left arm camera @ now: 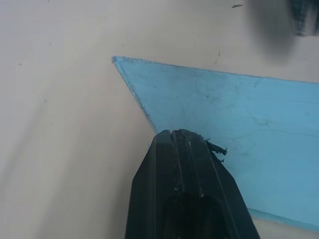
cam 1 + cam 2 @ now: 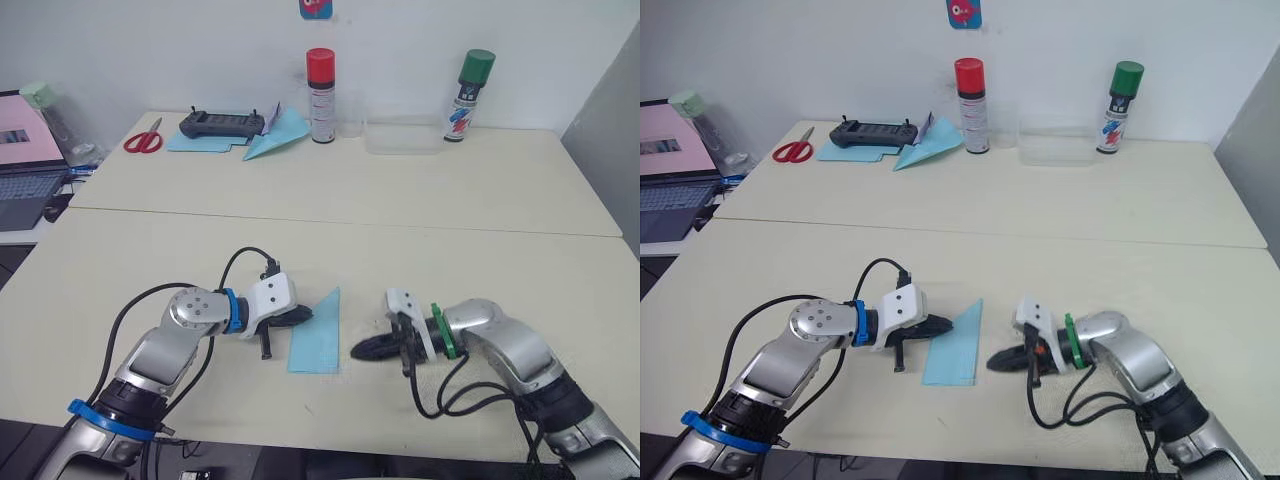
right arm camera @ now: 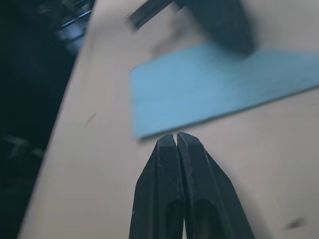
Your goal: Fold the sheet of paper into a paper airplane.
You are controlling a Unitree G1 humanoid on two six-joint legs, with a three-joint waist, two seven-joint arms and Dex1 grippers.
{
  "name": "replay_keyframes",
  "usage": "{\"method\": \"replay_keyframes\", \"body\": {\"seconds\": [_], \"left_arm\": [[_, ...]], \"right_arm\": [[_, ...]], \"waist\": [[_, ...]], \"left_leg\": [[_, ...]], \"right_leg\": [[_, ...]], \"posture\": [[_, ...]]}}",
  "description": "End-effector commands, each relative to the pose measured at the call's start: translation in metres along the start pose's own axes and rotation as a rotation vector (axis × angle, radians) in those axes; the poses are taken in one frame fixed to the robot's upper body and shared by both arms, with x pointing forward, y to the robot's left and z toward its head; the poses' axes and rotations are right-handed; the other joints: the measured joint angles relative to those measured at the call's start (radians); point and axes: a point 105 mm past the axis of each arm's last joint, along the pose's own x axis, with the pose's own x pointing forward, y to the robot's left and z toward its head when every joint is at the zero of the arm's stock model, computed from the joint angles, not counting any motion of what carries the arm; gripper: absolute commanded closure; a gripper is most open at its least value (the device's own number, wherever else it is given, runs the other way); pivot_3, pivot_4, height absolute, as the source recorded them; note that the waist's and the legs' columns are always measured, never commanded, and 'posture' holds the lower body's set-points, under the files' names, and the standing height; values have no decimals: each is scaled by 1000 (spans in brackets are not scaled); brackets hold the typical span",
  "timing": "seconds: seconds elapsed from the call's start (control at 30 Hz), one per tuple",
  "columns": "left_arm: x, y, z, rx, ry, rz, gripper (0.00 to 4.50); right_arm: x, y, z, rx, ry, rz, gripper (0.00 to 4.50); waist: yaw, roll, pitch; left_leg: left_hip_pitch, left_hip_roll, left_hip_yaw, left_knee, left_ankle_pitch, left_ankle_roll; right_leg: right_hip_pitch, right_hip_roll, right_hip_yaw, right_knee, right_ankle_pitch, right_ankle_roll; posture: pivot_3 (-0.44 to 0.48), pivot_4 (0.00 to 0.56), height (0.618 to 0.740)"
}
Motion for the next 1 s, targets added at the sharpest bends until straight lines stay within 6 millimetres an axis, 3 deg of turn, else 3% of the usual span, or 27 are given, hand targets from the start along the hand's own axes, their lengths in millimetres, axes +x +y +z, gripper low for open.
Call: {"method": "replay_keyframes", "body": {"seconds": [0.03,0.17,0.33,0.4,0.5,0.67,0.8,0.9,1.0], "left_arm": [[12,-13,-19,-32,60,-48,4500],[15,-12,-18,-11,54,-57,4500],[16,-14,-18,-8,51,-62,4500],[17,-16,-19,-7,54,-69,4500],[17,-18,-20,-8,54,-74,4500],[17,-19,-20,-9,53,-77,4500],[18,-18,-19,-21,40,-72,4500],[18,-16,-17,-50,21,-58,4500],[18,-14,-17,-67,10,-48,4500]], "right_arm": [[17,-13,4,-41,-27,-114,4444],[18,-34,-8,-23,-16,-240,4444],[15,-42,-28,-49,50,-281,4444],[7,-61,-35,-71,81,-385,4444],[-1,-80,-34,-94,84,-482,4444],[-6,-93,-22,-98,14,-562,4444],[-5,-88,2,-116,-116,-544,4444],[4,-62,21,-97,-221,-385,4444],[14,-37,20,-25,-219,-240,4444]], "waist": [[3,0,0],[7,0,0],[6,0,0],[5,0,0],[4,1,0],[4,0,-1],[4,0,-1],[4,1,-1],[4,1,0]], "left_leg": [[0,0,-1,0,0,0],[-3,-2,-1,0,0,0],[-1,-2,0,1,0,0],[0,-2,0,1,0,0],[4,-2,0,1,0,0],[4,-2,1,1,1,1],[3,-2,0,1,1,1],[2,-3,0,1,1,1],[1,-2,-1,0,1,1]], "right_leg": [[0,0,0,0,0,0],[0,-2,-1,-3,0,1],[1,-2,0,-2,1,2],[2,-2,0,-1,1,1],[4,-2,0,-1,-1,-2],[5,-2,1,-1,0,0],[5,-2,1,0,1,1],[4,-2,1,-1,1,1],[3,-2,0,-1,1,1]], "posture": [[0,150,740],[0,150,740],[0,150,740],[0,150,740],[0,150,740],[0,150,740],[0,150,740],[0,150,740],[0,150,740]]}}
